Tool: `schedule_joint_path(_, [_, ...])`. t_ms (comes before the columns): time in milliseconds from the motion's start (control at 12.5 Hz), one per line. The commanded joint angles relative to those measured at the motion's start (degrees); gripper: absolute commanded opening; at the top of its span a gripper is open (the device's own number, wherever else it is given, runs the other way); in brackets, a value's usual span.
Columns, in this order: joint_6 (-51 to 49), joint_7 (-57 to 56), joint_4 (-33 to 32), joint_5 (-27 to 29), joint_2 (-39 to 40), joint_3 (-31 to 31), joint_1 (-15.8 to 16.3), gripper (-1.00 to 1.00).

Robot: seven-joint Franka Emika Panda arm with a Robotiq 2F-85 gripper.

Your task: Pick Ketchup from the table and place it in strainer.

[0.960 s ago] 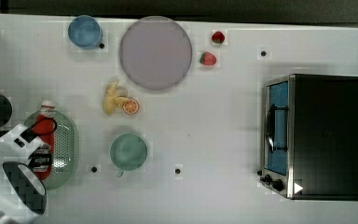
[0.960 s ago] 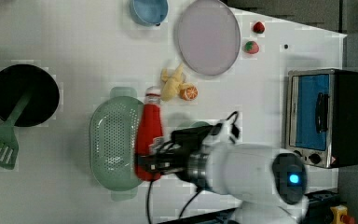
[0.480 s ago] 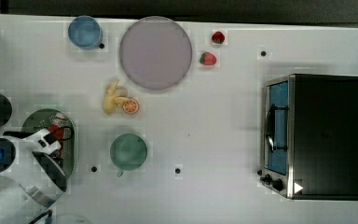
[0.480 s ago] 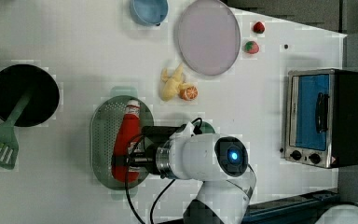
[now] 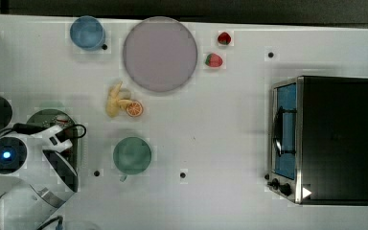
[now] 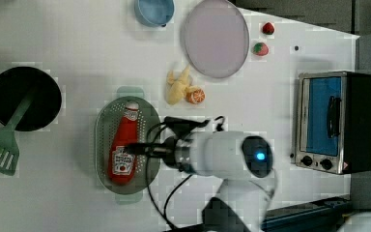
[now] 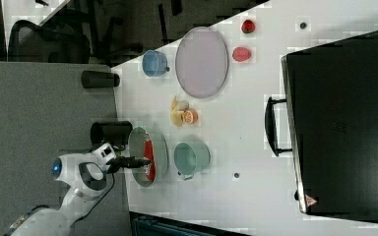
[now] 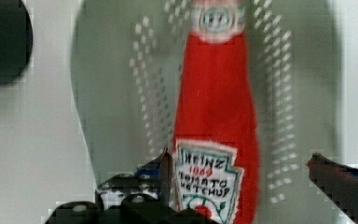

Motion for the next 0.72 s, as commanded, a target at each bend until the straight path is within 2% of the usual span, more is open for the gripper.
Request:
schedule_joint_path(80, [-8.1,4.9,2.3,3.9,-14.2,1.1,-4.2,1.0])
schedule_joint_path(320, [-24.1,1.7,5.1,15.4,-23.7,-0.6,-9.2,1.0])
schedule_joint_path(400, [-30.1,-1.1,6.7,17.6,-26.2,-2.1,-10.6,1.0])
schedule_joint_path(560, [-39.3,-5.7,10.3,18.2,-30.0,-7.0,-12.8,1.0])
schedule_joint_path(720, [-43.8,-7.0,13.2,18.2,-32.5,-13.2,-14.3,1.0])
